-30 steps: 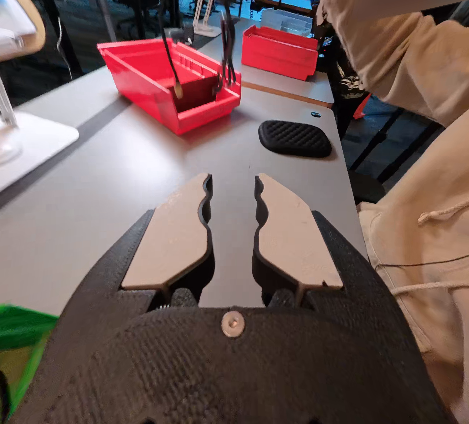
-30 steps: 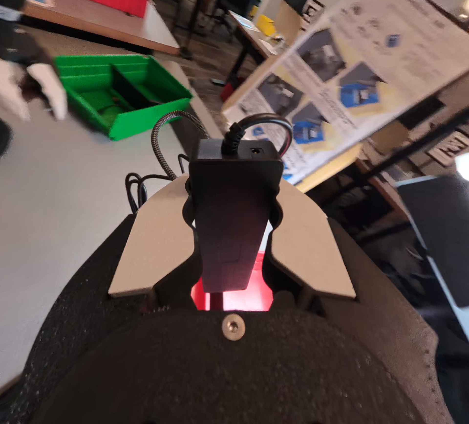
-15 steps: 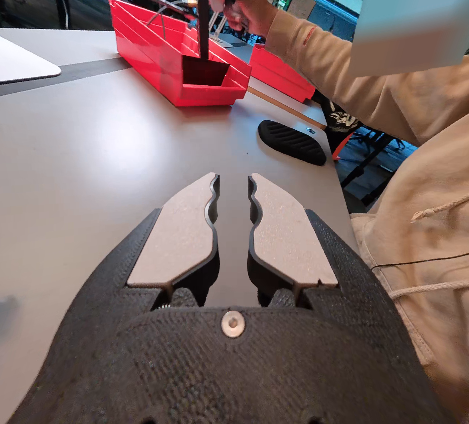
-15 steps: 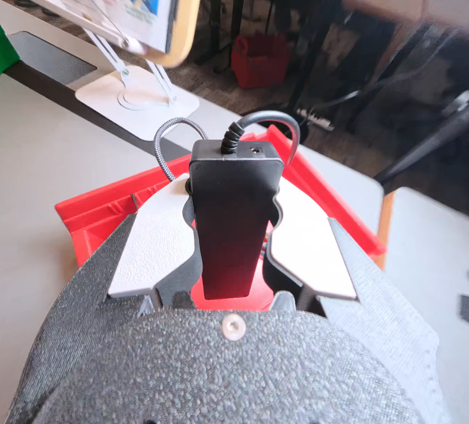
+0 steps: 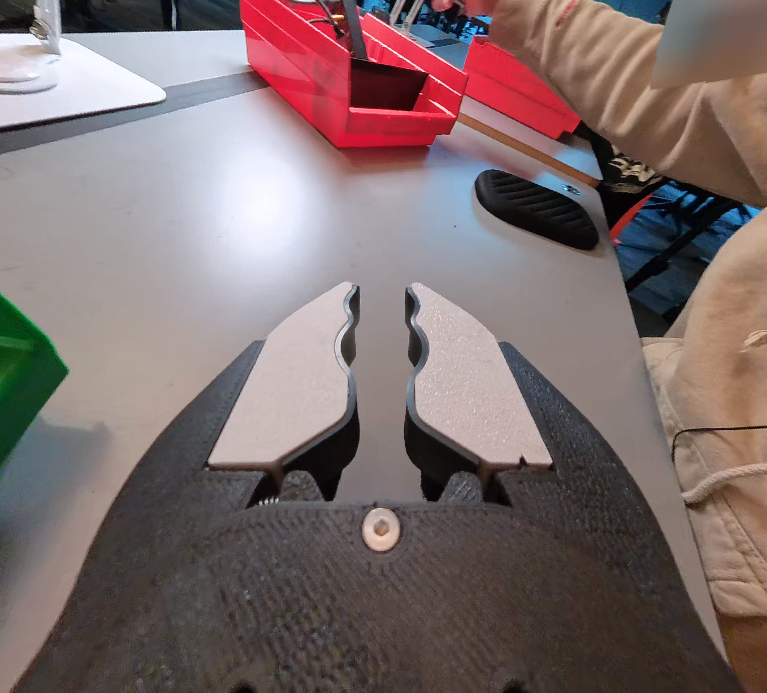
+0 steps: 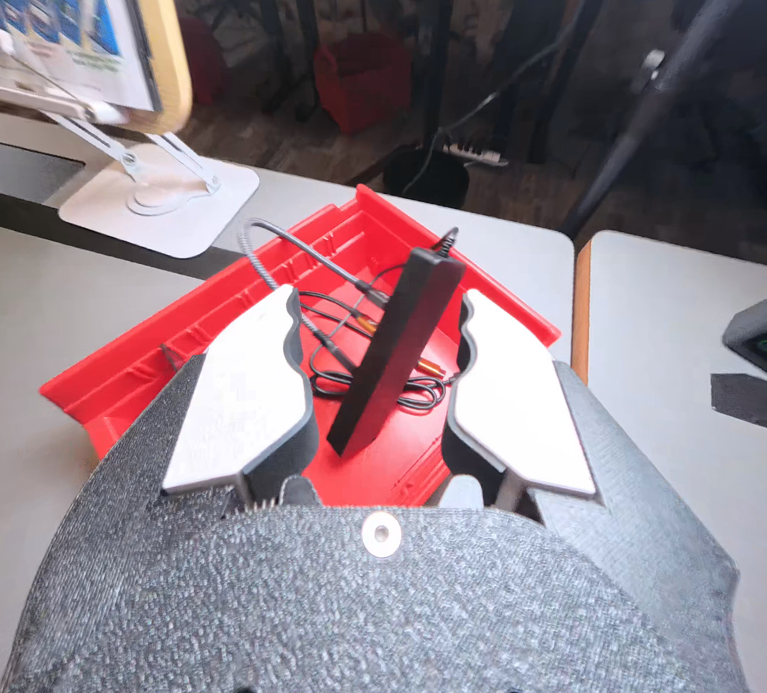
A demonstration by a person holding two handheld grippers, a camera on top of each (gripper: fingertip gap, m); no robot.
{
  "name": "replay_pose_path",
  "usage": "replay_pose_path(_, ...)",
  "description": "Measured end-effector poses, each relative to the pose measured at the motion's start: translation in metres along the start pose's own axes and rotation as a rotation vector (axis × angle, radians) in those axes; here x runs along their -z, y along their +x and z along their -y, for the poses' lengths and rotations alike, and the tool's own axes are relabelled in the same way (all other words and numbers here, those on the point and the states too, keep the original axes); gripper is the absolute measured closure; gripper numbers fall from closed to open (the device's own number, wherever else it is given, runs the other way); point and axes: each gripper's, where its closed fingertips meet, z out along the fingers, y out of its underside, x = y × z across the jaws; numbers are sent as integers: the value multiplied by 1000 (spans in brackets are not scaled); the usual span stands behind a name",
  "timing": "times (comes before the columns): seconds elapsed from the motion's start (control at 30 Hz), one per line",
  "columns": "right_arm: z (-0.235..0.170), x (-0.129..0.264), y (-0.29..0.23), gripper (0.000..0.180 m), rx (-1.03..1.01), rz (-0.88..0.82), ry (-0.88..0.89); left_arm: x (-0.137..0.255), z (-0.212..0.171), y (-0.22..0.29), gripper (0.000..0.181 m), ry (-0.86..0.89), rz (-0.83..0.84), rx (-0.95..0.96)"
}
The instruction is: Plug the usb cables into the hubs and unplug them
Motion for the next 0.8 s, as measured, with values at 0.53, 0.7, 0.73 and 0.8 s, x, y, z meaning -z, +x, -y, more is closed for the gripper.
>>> replay_pose_path(0.53, -81, 53, -240, 117, 129, 448, 420, 73, 46, -56, 145, 299, 423, -44)
replay_pose_path(0.7, -104, 45, -269, 119, 138, 542, 392, 104, 56, -72, 141, 339, 568, -70)
replay_pose_path(0.73, -105, 45, -270, 120, 136, 546, 394, 111, 59, -76, 141, 346, 597, -78)
replay_pose_path(0.8, -103, 50, -271, 120, 114, 565, 405, 130, 70, -84, 140, 358, 653, -90)
